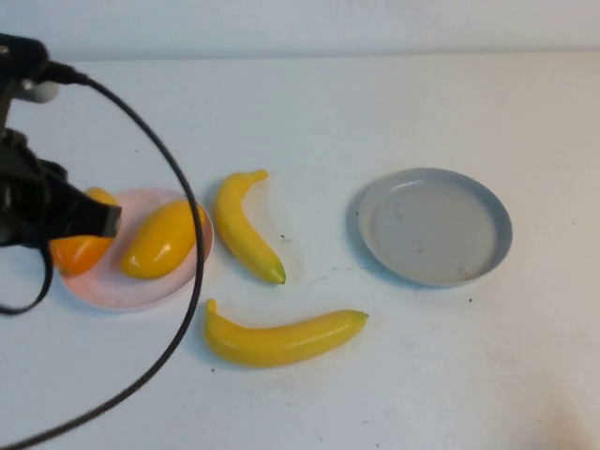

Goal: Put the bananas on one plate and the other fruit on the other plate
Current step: Put another type of fruit in the right plate

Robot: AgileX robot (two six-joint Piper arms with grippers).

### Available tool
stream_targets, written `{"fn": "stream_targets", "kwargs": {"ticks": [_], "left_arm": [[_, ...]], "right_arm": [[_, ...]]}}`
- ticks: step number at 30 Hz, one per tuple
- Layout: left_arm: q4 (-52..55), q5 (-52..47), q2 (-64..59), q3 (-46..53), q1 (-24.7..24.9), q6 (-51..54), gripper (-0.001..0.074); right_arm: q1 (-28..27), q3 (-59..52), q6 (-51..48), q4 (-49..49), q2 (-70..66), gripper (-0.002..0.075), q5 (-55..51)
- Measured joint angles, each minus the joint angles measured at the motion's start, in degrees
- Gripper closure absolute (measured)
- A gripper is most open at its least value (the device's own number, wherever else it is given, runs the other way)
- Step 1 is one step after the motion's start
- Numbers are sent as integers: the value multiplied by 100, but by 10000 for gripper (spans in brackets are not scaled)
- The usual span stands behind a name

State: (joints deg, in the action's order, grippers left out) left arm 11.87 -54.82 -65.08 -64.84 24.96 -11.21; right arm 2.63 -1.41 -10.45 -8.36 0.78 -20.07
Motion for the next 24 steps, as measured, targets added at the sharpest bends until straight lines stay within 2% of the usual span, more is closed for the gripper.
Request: {"fn": "stream_targets", "kwargs": {"ticks": [4, 6, 12, 14, 19, 24], "left_arm": [[-134, 746, 995, 1015, 0, -61, 737], [-134, 810, 1432, 1450, 0, -61, 737], [-67, 675, 2181, 2078, 0, -50, 737], [-31, 918, 2306, 2243, 0, -13, 738], [-10, 2430, 2546, 2941, 0, 90, 738], [91, 4357, 3051, 4102, 0, 201, 738]], "right_arm": [[0, 0, 0, 0, 0, 742, 0], [0, 0, 0, 0, 0, 742, 0], [0, 0, 0, 0, 0, 741, 0], [0, 0, 0, 0, 0, 742, 0], [0, 0, 0, 0, 0, 742, 0], [0, 0, 0, 0, 0, 742, 0]]}}
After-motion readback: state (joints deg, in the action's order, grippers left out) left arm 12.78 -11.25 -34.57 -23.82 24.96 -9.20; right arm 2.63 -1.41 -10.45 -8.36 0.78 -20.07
